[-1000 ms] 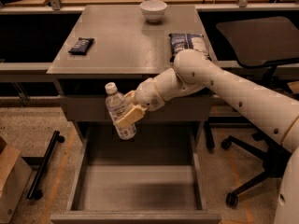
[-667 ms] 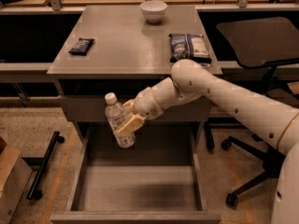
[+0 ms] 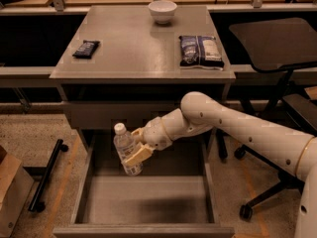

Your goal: Place blue plastic bottle into middle drawer

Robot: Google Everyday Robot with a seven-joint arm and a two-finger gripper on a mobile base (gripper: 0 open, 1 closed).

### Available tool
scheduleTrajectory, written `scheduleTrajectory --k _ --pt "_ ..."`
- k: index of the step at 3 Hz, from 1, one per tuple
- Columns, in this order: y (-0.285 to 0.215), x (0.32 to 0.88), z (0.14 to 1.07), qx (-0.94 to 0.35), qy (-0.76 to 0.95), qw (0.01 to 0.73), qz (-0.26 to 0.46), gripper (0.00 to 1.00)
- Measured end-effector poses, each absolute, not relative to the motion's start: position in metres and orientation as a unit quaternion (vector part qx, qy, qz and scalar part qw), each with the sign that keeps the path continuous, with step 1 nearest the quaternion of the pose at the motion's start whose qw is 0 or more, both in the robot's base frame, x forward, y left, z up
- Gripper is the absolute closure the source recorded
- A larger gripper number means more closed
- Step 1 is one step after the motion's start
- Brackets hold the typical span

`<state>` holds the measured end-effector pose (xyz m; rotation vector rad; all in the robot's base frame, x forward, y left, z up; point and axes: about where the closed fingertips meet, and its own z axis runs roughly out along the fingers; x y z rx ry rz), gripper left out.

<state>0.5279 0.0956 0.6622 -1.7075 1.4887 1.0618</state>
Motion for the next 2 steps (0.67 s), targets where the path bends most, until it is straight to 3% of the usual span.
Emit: scheduleTrajectory --k 2 --pt "0.1006 0.5249 0.6537 -0.657 0.564 0.302 0.398 1.00"
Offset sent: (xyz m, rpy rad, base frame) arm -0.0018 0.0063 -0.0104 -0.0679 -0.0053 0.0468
